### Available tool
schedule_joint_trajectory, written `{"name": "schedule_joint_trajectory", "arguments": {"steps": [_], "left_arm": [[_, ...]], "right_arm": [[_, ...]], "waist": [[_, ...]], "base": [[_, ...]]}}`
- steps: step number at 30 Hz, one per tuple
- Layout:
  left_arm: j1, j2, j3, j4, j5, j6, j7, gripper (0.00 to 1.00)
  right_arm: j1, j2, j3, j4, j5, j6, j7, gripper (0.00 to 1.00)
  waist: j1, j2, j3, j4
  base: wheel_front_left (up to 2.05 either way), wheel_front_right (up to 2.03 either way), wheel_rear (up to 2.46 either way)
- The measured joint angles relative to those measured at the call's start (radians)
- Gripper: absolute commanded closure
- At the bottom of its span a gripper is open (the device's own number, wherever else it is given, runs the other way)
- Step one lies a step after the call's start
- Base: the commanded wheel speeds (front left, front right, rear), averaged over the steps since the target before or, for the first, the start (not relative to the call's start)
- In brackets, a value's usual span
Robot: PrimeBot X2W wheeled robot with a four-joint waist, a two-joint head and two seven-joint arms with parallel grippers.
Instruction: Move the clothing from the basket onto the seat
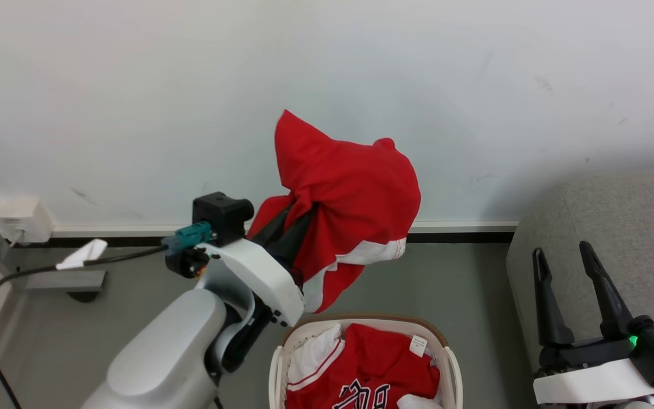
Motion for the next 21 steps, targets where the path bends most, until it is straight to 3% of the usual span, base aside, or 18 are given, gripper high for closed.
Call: {"name": "schedule_joint_trajectory", "arguments": {"steps": [12, 21], "left_arm": [[0.024, 0.033, 0.021, -0.118, -0.014, 0.057, 0.03, 1.0], [0.026, 0.02, 0.005, -0.129, -0.017, 0.059, 0.039, 1.0]], "right_arm": [[-0.005, -0.014, 0.1, 0.017, 0.009, 0.0, 0.0, 0.0], [-0.052, -0.059, 0.322, 0.051, -0.012, 0.0, 0.0, 0.0]], "waist": [[0.0001, 0.0, -0.012, 0.001], [0.0002, 0.0, -0.004, 0.008]], "base": [[0.0, 0.0, 0.0], [0.0, 0.0, 0.0]]}}
